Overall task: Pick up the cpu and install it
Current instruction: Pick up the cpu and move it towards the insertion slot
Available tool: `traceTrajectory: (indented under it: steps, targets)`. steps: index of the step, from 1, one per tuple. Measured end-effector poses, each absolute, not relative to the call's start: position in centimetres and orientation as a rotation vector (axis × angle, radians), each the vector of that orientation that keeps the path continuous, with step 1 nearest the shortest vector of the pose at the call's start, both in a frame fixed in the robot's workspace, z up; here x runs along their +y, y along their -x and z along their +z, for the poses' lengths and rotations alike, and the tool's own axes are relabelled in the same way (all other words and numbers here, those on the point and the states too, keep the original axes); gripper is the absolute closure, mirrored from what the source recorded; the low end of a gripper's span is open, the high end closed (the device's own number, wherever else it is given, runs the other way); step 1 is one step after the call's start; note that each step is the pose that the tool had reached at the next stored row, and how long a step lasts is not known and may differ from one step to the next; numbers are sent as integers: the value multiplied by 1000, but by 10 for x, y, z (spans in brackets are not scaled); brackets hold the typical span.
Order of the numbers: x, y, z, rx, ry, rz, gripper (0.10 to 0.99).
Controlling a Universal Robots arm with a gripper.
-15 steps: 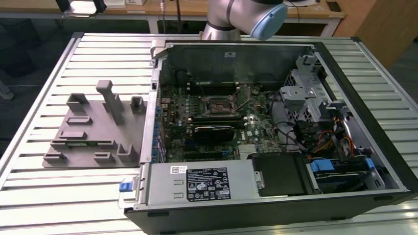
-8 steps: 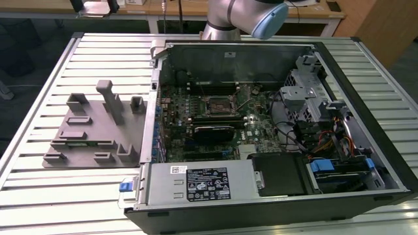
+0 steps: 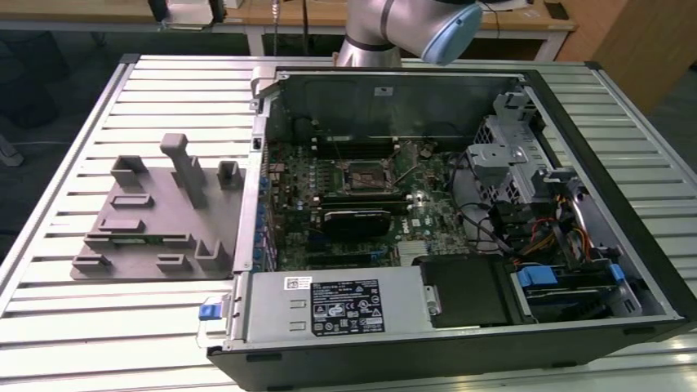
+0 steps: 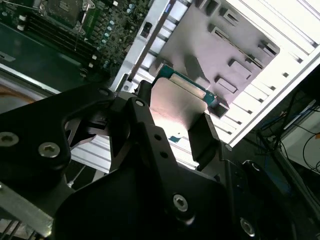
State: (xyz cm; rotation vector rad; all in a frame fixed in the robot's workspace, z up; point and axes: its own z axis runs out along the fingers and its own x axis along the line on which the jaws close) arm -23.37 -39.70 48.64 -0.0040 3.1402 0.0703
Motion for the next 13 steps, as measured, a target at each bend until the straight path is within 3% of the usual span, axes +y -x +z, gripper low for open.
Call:
traceTrajectory:
  steps: [13]
  targets:
    - [-397, 193, 472, 3143, 4, 70, 545]
